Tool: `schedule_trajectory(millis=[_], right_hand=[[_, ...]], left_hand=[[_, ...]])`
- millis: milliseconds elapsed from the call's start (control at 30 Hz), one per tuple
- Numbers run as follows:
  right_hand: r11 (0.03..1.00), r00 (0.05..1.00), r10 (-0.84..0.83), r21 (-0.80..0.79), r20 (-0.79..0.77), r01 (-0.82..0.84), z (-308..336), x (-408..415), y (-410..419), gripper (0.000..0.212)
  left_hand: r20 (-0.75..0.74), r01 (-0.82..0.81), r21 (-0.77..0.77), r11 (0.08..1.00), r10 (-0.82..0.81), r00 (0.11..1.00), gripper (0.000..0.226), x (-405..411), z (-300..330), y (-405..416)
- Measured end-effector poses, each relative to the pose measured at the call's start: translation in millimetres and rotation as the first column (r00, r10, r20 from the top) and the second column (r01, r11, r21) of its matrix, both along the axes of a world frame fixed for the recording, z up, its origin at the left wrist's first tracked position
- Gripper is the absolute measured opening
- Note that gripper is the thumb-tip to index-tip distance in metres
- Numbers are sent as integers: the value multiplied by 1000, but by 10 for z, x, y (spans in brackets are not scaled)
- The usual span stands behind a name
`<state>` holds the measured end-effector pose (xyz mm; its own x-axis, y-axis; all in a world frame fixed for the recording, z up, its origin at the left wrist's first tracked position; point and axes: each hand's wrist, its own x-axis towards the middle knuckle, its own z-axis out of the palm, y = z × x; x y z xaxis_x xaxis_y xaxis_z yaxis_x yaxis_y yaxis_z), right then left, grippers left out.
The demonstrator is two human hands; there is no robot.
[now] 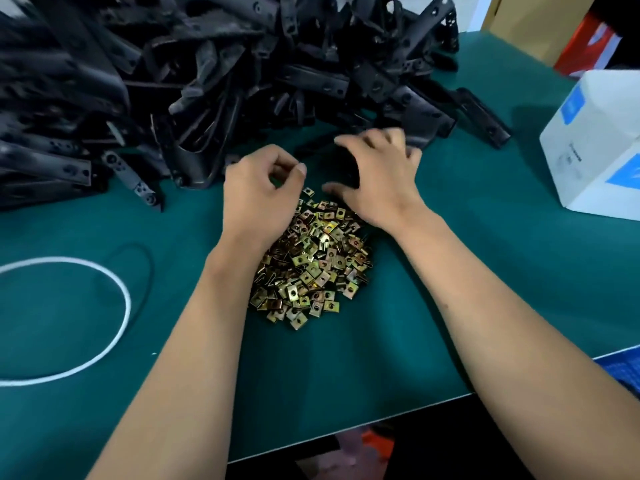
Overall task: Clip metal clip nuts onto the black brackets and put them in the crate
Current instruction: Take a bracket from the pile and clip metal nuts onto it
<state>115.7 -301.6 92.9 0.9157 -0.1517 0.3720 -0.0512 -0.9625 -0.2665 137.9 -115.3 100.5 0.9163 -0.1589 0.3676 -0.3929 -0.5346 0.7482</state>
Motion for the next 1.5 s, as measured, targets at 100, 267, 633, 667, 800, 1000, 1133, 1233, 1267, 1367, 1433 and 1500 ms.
schedule_trajectory(millis=[100,267,633,667,800,1000,1133,1233,1267,1367,1433,1500], right_hand=[[998,997,51,31,64,-53,-16,-36,42,46],[951,943,92,251,320,-178,65,-148,123,32],[494,836,395,679,382,-543,145,-310,446,37],[463,835,403,703,375,-540,142,-315,449,34],[686,864,428,527,264,-501,107,-304,429,41],[861,826,504,214,-251,-461,73,-246,394,80],[824,822,536,331,-190,-460,96,-242,404,38],[821,817,544,323,-190,-471,105,-245,423,27],[824,822,541,308,-180,-475,102,-249,430,26],[823,849,522,312,-80,-476,103,-259,437,20],[807,862,507,350,3,-475,103,-269,430,17],[777,876,475,427,85,-463,102,-275,423,12]], left_hand=[[-8,-3,13,1000,3,1000,10,-3,-23,0],[-1,-59,-76,995,59,998,16,-18,12,-2],[-234,-19,-898,440,-438,868,23,14,142,110],[-236,-57,-918,393,-425,874,20,27,149,142],[-235,-132,-949,285,-366,900,20,116,162,288],[-302,-177,-892,416,-258,918,14,212,111,520],[-267,-136,-909,395,-300,916,14,199,117,568],[-268,-125,-922,367,-372,889,20,222,104,605],[-266,-125,-931,342,-404,875,20,232,100,607],[-226,-173,-974,149,-525,821,12,224,93,577],[-194,-198,-978,58,-589,785,20,206,91,546],[-165,-188,-982,32,-640,751,29,188,95,520]])
